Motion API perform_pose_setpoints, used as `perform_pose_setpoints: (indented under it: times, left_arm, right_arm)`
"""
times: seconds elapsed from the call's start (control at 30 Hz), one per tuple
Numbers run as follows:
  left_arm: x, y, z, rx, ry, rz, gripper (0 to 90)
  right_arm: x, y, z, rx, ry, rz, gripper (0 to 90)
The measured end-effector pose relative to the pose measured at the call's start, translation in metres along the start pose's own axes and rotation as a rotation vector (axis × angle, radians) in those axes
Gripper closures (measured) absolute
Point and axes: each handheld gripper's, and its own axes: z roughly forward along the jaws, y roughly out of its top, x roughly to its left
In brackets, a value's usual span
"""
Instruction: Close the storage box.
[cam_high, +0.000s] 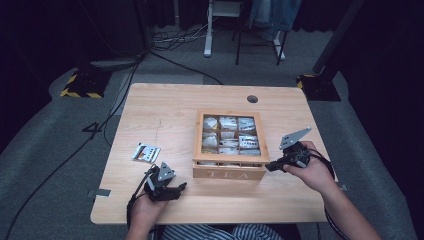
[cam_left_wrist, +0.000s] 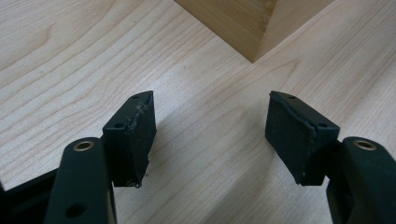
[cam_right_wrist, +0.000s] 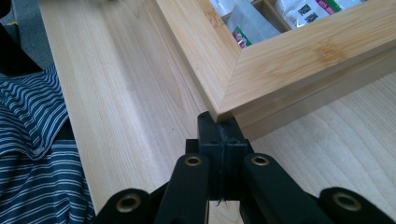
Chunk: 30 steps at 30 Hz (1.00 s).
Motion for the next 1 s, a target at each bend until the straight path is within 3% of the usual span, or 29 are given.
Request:
perform_pose_setpoints:
  times: [0.27,0.47,0.6,0.77,1.0]
  left_arm:
    - [0.000,0.000,0.001,-0.002,0.000,0.001,34.2]
    - [0.000,0.000,0.001,-0.004,0.003,0.005,34.2]
    - [0.001,0.001,0.001,-0.005,0.004,0.005,34.2]
    - [0.000,0.000,0.001,-0.005,0.005,0.004,34.2]
    - [0.002,0.000,0.000,-0.001,0.002,0.003,34.1]
  right_arm:
    - [0.000,-0.002,0.000,0.034,0.002,0.007,90.0]
    - [0.000,-0.003,0.002,0.100,0.002,0.000,90.0]
    - [0.000,-0.003,-0.005,0.067,0.037,0.004,90.0]
    - [0.000,-0.002,-0.009,0.033,0.024,0.000,90.0]
    - [-0.004,-0.003,-0.019,-0.092,0.024,0.002,90.0]
